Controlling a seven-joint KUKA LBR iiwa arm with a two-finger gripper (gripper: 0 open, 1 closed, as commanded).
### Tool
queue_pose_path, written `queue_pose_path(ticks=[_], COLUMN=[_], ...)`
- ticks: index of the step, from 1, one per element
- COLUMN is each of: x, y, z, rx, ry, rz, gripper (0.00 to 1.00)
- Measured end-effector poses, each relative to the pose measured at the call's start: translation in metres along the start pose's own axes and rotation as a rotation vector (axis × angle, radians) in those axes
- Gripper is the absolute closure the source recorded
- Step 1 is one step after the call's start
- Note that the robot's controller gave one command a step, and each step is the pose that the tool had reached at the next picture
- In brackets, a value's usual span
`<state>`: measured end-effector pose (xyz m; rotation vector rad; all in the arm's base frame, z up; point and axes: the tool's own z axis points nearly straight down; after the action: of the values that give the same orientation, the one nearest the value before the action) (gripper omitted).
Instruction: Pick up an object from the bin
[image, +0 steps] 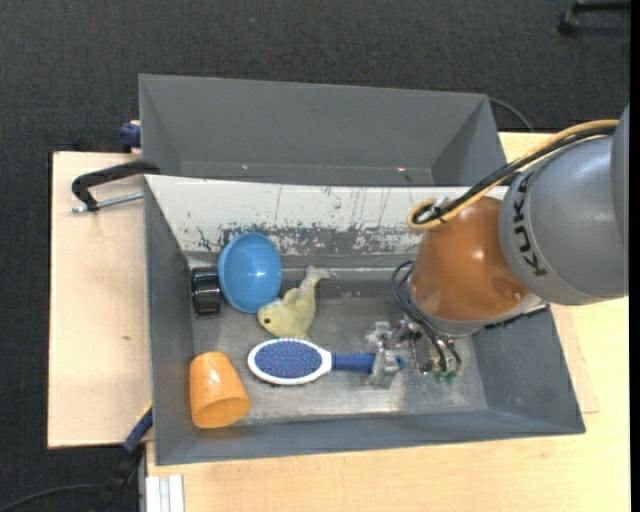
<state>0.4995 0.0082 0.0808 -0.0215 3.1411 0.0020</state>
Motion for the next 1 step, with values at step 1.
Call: queue_pose_path(ticks=[1], x=[-0.0045], y=[-0.0032], z=[-0.1864], rx=[0.002], ry=[-0.015], rz=[-0.038], gripper=[1.00])
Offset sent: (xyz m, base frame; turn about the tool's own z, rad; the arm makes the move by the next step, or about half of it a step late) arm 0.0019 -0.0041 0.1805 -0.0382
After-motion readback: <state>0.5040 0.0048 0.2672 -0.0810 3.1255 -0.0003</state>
